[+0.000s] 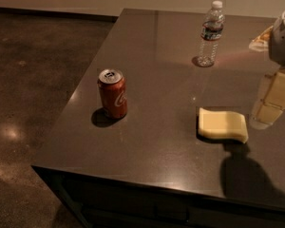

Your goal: Pick sponge

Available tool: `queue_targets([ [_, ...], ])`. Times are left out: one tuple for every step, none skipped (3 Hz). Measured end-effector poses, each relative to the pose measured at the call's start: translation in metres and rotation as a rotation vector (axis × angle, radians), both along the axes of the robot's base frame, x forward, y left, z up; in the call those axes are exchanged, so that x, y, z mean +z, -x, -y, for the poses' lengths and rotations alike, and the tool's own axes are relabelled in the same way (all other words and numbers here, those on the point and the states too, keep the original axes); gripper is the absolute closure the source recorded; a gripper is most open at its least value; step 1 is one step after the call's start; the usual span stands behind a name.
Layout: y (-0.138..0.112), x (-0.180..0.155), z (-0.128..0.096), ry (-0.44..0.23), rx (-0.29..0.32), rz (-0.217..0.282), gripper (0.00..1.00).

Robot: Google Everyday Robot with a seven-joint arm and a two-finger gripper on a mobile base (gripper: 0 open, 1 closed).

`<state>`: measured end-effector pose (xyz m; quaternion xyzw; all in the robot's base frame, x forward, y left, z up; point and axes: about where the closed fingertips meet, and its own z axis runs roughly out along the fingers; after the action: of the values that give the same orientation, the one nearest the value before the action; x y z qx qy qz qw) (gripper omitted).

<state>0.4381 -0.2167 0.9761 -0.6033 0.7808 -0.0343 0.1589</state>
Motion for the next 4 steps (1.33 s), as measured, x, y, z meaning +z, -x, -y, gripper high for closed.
queue_targets([
  [0.000,0.000,0.000,0.000,0.000,0.000,0.00],
  [-0.003,-0.004,0.001,0.002,-0.005,-0.004,0.00],
  [-0.010,-0.028,0.005,-0.017,-0.025,-0.021,0.00],
  [-0.013,-0.068,0.003,-0.070,-0.027,-0.068,0.00],
])
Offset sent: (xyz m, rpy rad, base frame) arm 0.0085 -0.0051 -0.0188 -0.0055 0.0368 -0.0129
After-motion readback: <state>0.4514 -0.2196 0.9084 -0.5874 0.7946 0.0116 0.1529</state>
